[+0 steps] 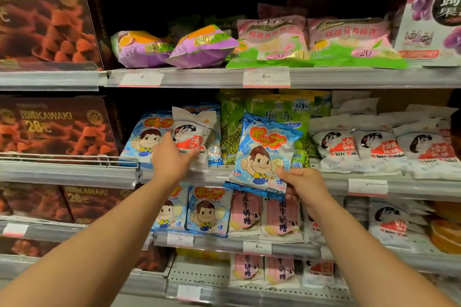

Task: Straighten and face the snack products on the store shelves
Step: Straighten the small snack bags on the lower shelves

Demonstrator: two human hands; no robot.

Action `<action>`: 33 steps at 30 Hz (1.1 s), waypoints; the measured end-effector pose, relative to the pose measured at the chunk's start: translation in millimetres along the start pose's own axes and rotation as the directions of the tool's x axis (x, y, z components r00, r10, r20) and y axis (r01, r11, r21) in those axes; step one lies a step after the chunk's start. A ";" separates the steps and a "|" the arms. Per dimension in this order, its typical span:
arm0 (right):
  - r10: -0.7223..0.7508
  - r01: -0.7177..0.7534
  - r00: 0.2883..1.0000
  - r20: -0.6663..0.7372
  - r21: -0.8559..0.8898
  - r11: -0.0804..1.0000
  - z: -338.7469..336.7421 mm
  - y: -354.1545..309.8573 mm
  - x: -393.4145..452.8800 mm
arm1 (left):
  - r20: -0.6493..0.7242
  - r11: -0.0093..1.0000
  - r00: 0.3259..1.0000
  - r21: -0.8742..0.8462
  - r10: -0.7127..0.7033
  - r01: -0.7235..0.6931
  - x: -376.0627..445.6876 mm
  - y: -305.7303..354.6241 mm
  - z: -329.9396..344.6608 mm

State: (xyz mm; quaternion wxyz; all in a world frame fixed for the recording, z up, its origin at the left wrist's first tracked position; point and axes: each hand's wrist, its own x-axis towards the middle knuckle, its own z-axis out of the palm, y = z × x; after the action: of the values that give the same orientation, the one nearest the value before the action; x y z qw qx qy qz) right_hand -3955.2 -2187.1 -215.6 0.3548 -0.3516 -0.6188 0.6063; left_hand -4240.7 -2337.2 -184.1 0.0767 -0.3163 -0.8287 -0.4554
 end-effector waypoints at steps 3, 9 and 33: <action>0.009 -0.009 1.000 0.000 0.005 1.000 -1.1 0.9 -1.4 | 0.123 0.990 0.991 -0.137 0.043 -0.026 -3.1 12.1 -12.5; 0.015 -0.015 1.000 -0.002 -0.002 1.000 0.1 -2.6 -4.1 | 0.054 0.907 0.979 -0.388 0.199 -0.163 -19.9 13.5 -52.1; -0.267 0.235 0.963 -0.027 -0.395 0.888 68.6 -40.6 -7.9 | 0.568 0.755 0.749 0.308 0.342 -0.579 -85.3 -74.1 -17.1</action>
State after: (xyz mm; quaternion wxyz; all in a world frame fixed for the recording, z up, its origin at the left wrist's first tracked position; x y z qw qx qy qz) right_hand -4010.9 -2229.0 -176.0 0.3781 -0.3562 -0.7520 0.4058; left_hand -4220.2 -2418.2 -262.0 0.0572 -0.5908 -0.7965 -0.1152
